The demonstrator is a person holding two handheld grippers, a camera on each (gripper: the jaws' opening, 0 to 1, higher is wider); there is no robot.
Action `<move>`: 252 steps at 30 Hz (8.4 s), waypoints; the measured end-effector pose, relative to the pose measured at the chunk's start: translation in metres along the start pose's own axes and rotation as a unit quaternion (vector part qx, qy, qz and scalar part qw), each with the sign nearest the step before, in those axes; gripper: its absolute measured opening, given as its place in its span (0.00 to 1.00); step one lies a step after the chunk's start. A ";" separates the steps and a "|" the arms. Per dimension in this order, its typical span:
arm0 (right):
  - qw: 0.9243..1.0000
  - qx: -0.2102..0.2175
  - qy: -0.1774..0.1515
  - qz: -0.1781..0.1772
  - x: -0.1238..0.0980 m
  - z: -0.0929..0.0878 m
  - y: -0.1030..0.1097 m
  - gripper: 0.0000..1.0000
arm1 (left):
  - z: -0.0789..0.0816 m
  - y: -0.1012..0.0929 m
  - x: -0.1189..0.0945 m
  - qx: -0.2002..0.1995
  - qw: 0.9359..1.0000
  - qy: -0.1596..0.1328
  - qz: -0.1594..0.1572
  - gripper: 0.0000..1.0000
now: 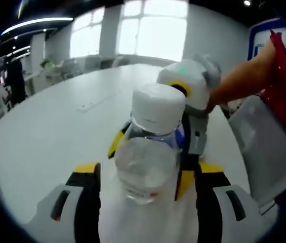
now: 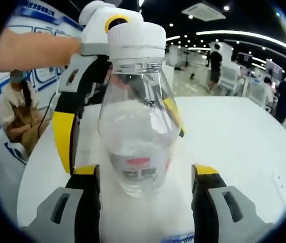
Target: Arrange the tabletop items into an orderly group along one side of the table until the central work area is clear of visible clutter.
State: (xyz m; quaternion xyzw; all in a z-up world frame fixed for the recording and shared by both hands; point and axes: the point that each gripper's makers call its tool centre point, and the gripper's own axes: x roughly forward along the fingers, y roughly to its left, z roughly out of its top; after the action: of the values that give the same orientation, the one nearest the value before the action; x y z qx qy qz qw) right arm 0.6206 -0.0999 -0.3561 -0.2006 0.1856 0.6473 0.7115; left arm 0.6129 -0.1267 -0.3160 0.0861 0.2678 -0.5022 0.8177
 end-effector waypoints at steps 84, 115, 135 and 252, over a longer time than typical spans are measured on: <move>0.973 0.110 -0.052 -0.196 -0.330 -0.130 0.039 0.87 | 0.079 -0.225 0.064 0.023 0.998 -0.041 -0.052 0.95; 0.951 0.248 -0.102 -0.156 -0.291 -0.151 -0.009 0.29 | 0.080 -0.203 0.145 0.059 0.994 0.049 -0.081 0.89; 0.947 0.276 -0.101 -0.131 -0.272 -0.157 -0.014 0.09 | 0.072 -0.194 0.140 0.041 0.995 0.049 -0.073 0.87; 0.973 -0.147 0.173 -0.036 -0.324 0.020 0.117 0.25 | 0.114 -0.218 0.059 0.081 0.985 -0.151 -0.035 0.42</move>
State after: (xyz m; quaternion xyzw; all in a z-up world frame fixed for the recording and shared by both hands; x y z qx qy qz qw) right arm 0.4745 -0.3547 -0.1747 -0.4186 0.2017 0.5972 0.6538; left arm 0.4848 -0.3242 -0.2229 0.0658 0.1029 -0.5574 0.8212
